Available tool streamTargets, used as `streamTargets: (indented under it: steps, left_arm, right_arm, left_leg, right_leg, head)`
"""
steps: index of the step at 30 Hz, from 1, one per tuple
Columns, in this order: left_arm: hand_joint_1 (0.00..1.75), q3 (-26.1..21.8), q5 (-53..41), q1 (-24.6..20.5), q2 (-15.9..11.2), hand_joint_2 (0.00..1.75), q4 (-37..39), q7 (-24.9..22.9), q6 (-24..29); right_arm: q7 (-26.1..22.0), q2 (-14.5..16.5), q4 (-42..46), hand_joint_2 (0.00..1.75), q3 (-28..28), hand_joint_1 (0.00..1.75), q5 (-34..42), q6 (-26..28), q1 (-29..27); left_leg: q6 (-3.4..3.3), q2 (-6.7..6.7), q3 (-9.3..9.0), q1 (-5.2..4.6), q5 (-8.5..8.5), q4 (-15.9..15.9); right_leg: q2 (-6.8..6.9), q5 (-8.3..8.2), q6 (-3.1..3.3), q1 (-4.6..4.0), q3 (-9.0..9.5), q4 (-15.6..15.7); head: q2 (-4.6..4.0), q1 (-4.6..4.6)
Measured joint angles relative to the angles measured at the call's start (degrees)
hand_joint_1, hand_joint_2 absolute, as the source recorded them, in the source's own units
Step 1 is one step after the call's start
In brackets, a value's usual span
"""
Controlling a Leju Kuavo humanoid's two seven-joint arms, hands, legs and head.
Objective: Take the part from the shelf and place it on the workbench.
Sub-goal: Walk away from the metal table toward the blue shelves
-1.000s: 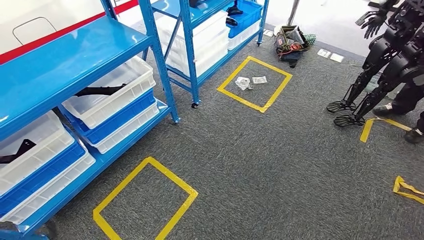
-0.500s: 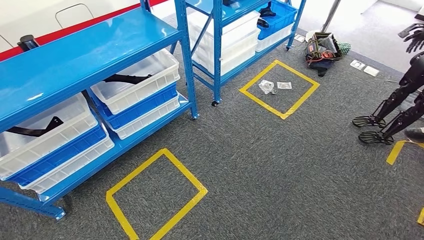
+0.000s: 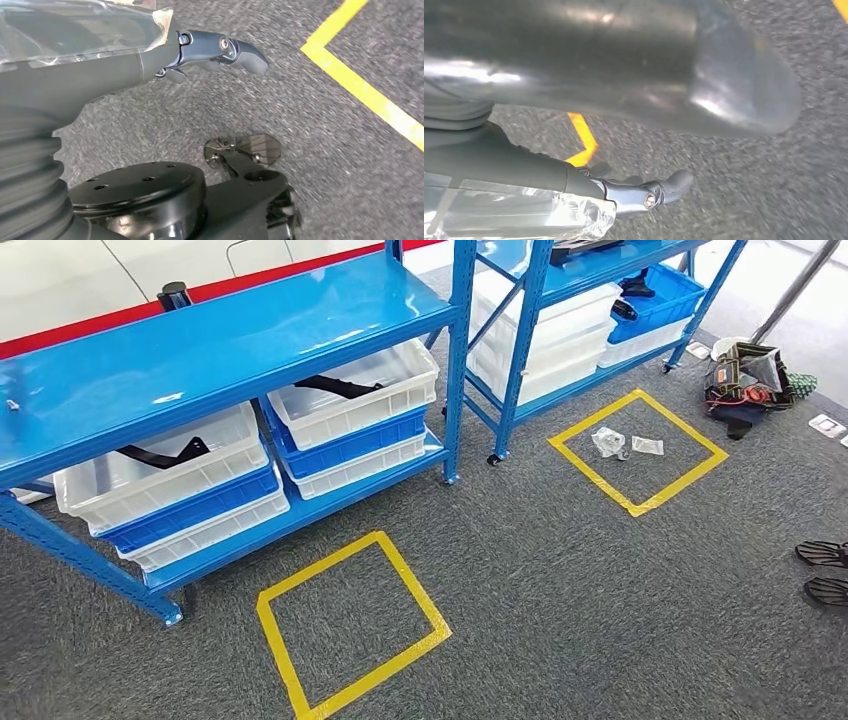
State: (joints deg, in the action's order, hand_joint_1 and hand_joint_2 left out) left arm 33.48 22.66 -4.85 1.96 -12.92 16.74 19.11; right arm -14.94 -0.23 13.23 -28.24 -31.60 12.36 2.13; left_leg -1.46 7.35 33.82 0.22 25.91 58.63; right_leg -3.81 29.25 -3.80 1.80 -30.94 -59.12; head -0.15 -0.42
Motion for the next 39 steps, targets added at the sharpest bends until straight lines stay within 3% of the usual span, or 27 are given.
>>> streamTargets:
  steps: [2, 3, 5, 6, 8, 9, 10, 11, 13, 14, 15, 17, 18, 20, 22, 24, 25, 27, 28, 30, 32, 33, 35, 37, 39]
  left_arm:
    - [0.0, 0.0, -0.2, 0.1, 0.0, 1.75, 0.0, -0.4, 0.6]
    - [0.0, 0.0, -0.3, 0.1, 0.0, 1.31, 0.0, -0.6, 0.7]
    - [0.0, 0.0, -0.5, -0.1, 0.0, 0.44, 0.0, -1.0, 1.0]
    - [0.0, 0.0, -0.5, -0.3, 0.0, 0.44, 0.0, -1.2, 1.0]
    - [0.0, 0.0, -0.5, -0.5, 0.1, 1.31, 0.0, -1.6, 0.8]
    - [0.0, 0.0, -0.4, -0.5, 0.1, 1.75, 0.0, -1.8, 0.7]
    - [0.0, -0.1, -0.4, -0.5, 0.1, 1.75, 0.0, -2.0, 0.5]
    - [0.0, -0.1, -0.4, -0.5, 0.1, 1.75, 0.0, -2.2, 0.5]
    - [0.0, -0.2, -0.4, -0.9, 0.1, 1.75, 0.0, -2.6, 0.5]
    - [0.0, -0.2, -0.4, -1.2, 0.1, 1.75, 0.0, -2.7, 0.6]
    - [0.0, -0.2, -0.4, -1.3, 0.1, 1.75, -0.1, -2.8, 0.6]
    - [0.0, -0.3, -0.4, -1.3, 0.0, 1.75, -0.1, -3.0, 0.7]
    - [0.0, -0.3, -0.4, -1.2, 0.0, 1.75, -0.1, -3.1, 0.7]
    - [0.0, -0.3, -0.4, -1.2, 0.1, 1.75, -0.1, -3.3, 0.7]
    - [0.0, -0.3, -0.5, -1.5, 0.3, 1.75, -0.1, -3.3, 0.7]
    - [0.0, -0.4, -0.5, -1.5, 0.4, 1.75, -0.1, -3.4, 0.7]
    - [0.0, -0.4, -0.5, -1.4, 0.4, 1.75, -0.1, -3.5, 0.7]
    - [0.0, -0.5, -0.5, -1.3, 0.4, 1.75, -0.1, -3.6, 0.7]
    - [0.0, -0.5, -0.5, -1.3, 0.4, 1.75, -0.1, -3.7, 0.7]
    - [0.0, -0.7, -0.4, -1.3, 0.4, 1.75, -0.1, -3.8, 0.9]
    - [0.0, -0.8, -0.4, -1.3, 0.4, 1.75, -0.1, -3.8, 1.0]
    - [0.0, -0.9, -0.3, -1.2, 0.4, 1.75, -0.1, -3.9, 1.1]
    - [0.0, -1.2, -0.2, -1.1, 0.3, 1.75, -0.1, -3.9, 0.9]
    - [0.0, -1.4, 0.1, -1.1, 0.3, 1.75, -0.1, -3.7, 0.7]
    - [0.0, -1.6, 0.3, -1.0, 0.3, 1.75, -0.1, -3.4, 0.7]
  right_arm:
    - [0.2, 0.2, 0.1, 0.0, 0.0, 0.0, 0.0, 0.0, 0.2]
    - [0.3, 0.2, 0.1, 0.0, 0.0, 0.0, 0.0, 0.0, 0.2]
    - [0.3, 0.3, 0.2, 0.0, 0.0, 0.0, 0.0, 0.1, 0.2]
    - [0.4, 0.3, 0.2, 0.0, 0.0, 0.0, 0.0, 0.1, 0.1]
    - [0.4, 0.2, 0.2, 0.0, -0.1, 0.0, 0.0, 0.2, 0.0]
    - [0.5, 0.2, 0.2, 0.0, -0.1, 0.0, 0.0, 0.3, 0.1]
    - [0.5, 0.2, 0.3, 0.0, -0.1, 0.0, -0.1, 0.3, 0.2]
    - [0.5, 0.2, 0.3, 0.0, -0.1, 0.0, -0.2, 0.3, 0.4]
    - [0.6, 0.2, 0.4, 0.0, -0.1, 0.0, -0.3, 0.3, 0.7]
    - [0.7, 0.2, 0.4, 0.0, -0.1, 0.0, -0.4, 0.3, 0.8]
    - [0.8, 0.2, 0.4, 0.0, -0.1, 0.0, -0.4, 0.3, 0.9]
    - [0.8, 0.1, 0.5, 0.0, -0.2, 0.0, -0.4, 0.2, 1.1]
    - [0.8, 0.1, 0.6, 0.0, -0.2, 0.0, -0.4, 0.2, 1.3]
    - [0.6, 0.0, 0.7, 0.0, -0.2, 0.0, -0.3, 0.2, 1.4]
    - [0.5, -0.2, 0.6, 0.0, -0.3, 0.0, -0.2, 0.2, 1.2]
    - [0.4, -0.5, 0.6, 0.0, -0.5, 0.0, 0.0, 0.3, 0.8]
    - [0.4, -0.6, 0.6, 0.0, -0.5, 0.0, 0.1, 0.3, 0.7]
    - [0.3, -0.6, 0.6, 0.0, -0.5, 0.0, 0.2, 0.4, 0.8]
    - [0.3, -0.5, 0.6, 0.0, -0.5, 0.0, 0.2, 0.4, 0.9]
    - [0.3, -0.4, 0.6, 0.0, -0.5, 0.0, 0.2, 0.4, 1.0]
    - [0.4, -0.3, 0.5, 0.0, -0.5, 0.0, 0.0, 0.4, 1.1]
    - [0.5, -0.2, 0.5, 0.0, -0.5, 0.0, -0.1, 0.4, 1.2]
    - [0.5, -0.1, 0.6, 0.0, -0.5, 0.0, -0.3, 0.4, 1.3]
    - [0.5, -0.2, 0.6, 0.0, -0.5, 0.0, -0.6, 0.3, 1.3]
    - [0.5, -0.2, 0.6, 0.0, -0.5, 0.0, -0.7, 0.3, 1.2]
  left_leg:
    - [0.54, 0.54, 0.34, 0.14, -0.17, 0.0]
    - [0.79, -0.36, 0.72, 0.13, 0.2, 0.6]
    - [1.21, -3.86, 2.94, 0.09, 2.74, 5.0]
    - [1.42, -5.54, 4.86, 0.09, 4.59, 8.8]
    - [1.64, -6.8, 8.31, 0.26, 7.0, 15.4]
    - [1.61, -6.98, 8.8, 0.31, 6.78, 16.3]
    - [1.48, -7.16, 8.12, 0.33, 5.58, 15.0]
    - [1.17, -7.74, 6.33, 0.27, 3.74, 11.6]
    - [0.37, -10.46, 2.2, -0.25, 0.98, 4.0]
    - [0.04, -11.41, 0.98, -0.58, 0.43, 1.6]
    - [-0.17, -11.79, 0.59, -0.88, 0.46, 0.7]
    - [-0.55, -10.34, 0.53, -1.06, 0.29, 0.2]
    - [-0.79, -9.7, 0.28, -0.98, 0.07, -0.2]
    - [-1.33, -8.33, -0.24, -0.55, -0.5, -1.0]
    - [-1.61, -6.71, -0.19, -0.4, -0.7, -1.1]
    - [-1.65, -4.86, -0.15, -0.33, -0.72, -1.1]
    - [-1.59, -3.98, -0.18, -0.24, -0.7, -1.0]
    - [-1.22, -2.29, -0.23, 0.05, -0.57, -0.8]
    - [-0.87, -1.53, -0.12, 0.06, -0.4, -0.5]
    - [-0.17, -0.46, 0.22, -0.04, -0.14, 0.0]
    - [0.32, 0.31, 0.48, 0.03, -0.17, 0.0]
    - [0.52, 0.04, 0.61, 0.09, -0.05, 0.2]
    - [0.95, -2.76, 2.0, 0.09, 1.79, 3.2]
    - [1.33, -6.07, 5.57, 0.12, 5.38, 10.3]
    - [1.47, -6.93, 8.52, 0.3, 7.2, 15.9]
  right_leg:
    - [1.21, -0.26, 1.05, 0.04, 0.24, 0.1]
    - [1.86, -0.35, 1.45, 0.14, 0.28, 0.2]
    - [3.35, -0.37, 2.22, 0.19, 0.31, 0.3]
    - [4.17, -0.29, 2.53, 0.04, 0.29, 0.3]
    - [5.89, -0.14, 2.86, -0.29, 0.26, 0.3]
    - [6.67, -0.07, 2.95, -0.41, 0.28, 0.3]
    - [7.38, -0.01, 3.02, -0.49, 0.37, 0.3]
    - [8.04, 0.09, 3.03, -0.56, 0.52, 0.3]
    - [9.23, 0.38, 2.84, -0.88, 0.85, 0.3]
    - [9.82, 0.55, 2.61, -1.06, 0.99, 0.3]
    - [10.4, 0.69, 2.36, -1.19, 1.13, 0.3]
    - [11.41, 0.9, 1.77, -1.34, 1.5, 0.5]
    - [10.83, 1.15, 1.49, -1.27, 1.56, 0.3]
    - [7.67, 2.82, 1.38, -1.23, 0.16, -2.9]
    - [4.73, 5.59, 1.73, -1.11, -3.51, -10.1]
    - [4.08, 6.57, 1.42, -1.03, -6.38, -14.9]
    - [3.97, 5.69, 0.9, -0.92, -6.42, -14.3]
    - [2.81, 2.15, -0.52, -0.36, -3.75, -7.4]
    - [1.79, 0.71, -0.89, -0.13, -2.26, -3.7]
    - [0.67, -0.49, -0.4, 0.07, -0.66, 0.0]
    - [1.58, -0.57, 0.8, 0.03, -0.42, 0.1]
    - [2.08, -0.64, 1.17, 0.04, -0.25, 0.1]
    - [3.11, -0.69, 2.05, 0.19, -0.13, 0.2]
    - [4.15, -0.51, 2.7, -0.14, -0.07, 0.2]
    - [5.16, -0.36, 2.93, -0.42, -0.06, 0.2]
  head:
    - [0.0, -0.05]
    - [0.0, -0.21]
    - [0.0, -0.71]
    - [0.0, -0.97]
    - [0.0, -1.08]
    - [0.0, -1.1]
    - [0.0, -1.11]
    - [0.0, -1.11]
    - [0.0, -1.1]
    - [0.0, -1.08]
    - [0.0, -1.05]
    - [0.0, -1.06]
    - [0.0, -1.01]
    - [0.0, -0.86]
    - [0.0, -0.68]
    - [0.0, -0.57]
    - [0.0, -0.57]
    - [0.0, -0.55]
    - [0.0, -0.45]
    - [0.0, -0.32]
    - [0.0, -0.35]
    - [0.0, -0.39]
    - [0.0, -0.76]
    - [0.0, -1.12]
    - [0.0, -1.14]
